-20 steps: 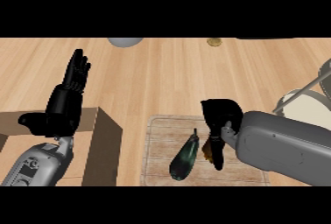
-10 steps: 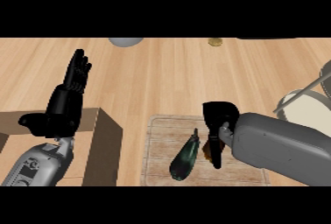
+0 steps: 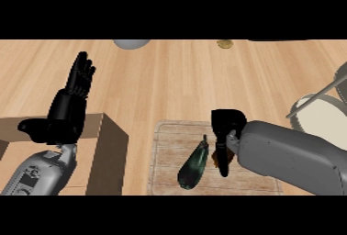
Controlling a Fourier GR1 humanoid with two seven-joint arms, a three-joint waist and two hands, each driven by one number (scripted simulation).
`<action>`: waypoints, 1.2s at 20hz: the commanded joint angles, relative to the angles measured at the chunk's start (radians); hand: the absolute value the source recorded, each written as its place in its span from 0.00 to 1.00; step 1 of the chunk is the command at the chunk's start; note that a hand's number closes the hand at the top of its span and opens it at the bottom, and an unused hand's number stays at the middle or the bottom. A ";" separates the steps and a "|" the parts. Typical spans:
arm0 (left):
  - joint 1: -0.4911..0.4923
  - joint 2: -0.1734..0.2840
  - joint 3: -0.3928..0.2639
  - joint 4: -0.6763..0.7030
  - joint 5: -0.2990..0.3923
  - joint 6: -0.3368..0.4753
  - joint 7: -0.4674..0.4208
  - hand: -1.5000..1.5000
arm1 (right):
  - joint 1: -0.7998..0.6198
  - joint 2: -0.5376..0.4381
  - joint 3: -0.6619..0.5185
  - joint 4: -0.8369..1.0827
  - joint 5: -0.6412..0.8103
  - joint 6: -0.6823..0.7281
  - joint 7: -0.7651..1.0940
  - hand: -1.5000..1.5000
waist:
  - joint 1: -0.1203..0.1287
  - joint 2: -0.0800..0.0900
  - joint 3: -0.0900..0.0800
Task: Pick the sweet potato from the cutting board and place it in the tiered basket
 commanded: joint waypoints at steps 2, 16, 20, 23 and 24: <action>0.098 -0.019 -0.043 0.062 -0.006 -0.014 0.003 0.50 | 0.047 0.066 0.019 0.019 0.046 -0.076 0.125 0.00 | 0.002 0.018 -0.032; 0.137 -0.042 -0.055 0.077 -0.018 0.007 -0.043 0.50 | 0.068 0.030 0.022 0.053 0.187 -0.113 0.051 1.00 | 0.002 0.019 -0.033; 0.069 -0.030 -0.048 0.066 -0.013 0.004 0.029 0.50 | 0.055 0.031 0.068 0.030 0.269 -0.086 0.041 1.00 | -0.005 0.016 -0.032; 0.151 -0.003 -0.035 0.023 -0.010 -0.001 0.023 0.50 | 0.163 -0.119 0.123 -0.117 0.357 -0.171 -0.056 1.00 | -0.031 0.002 -0.031; 0.139 -0.016 -0.013 0.054 -0.005 -0.003 -0.012 0.50 | 0.189 -0.127 0.138 -0.131 0.390 -0.195 -0.075 1.00 | -0.035 0.008 -0.032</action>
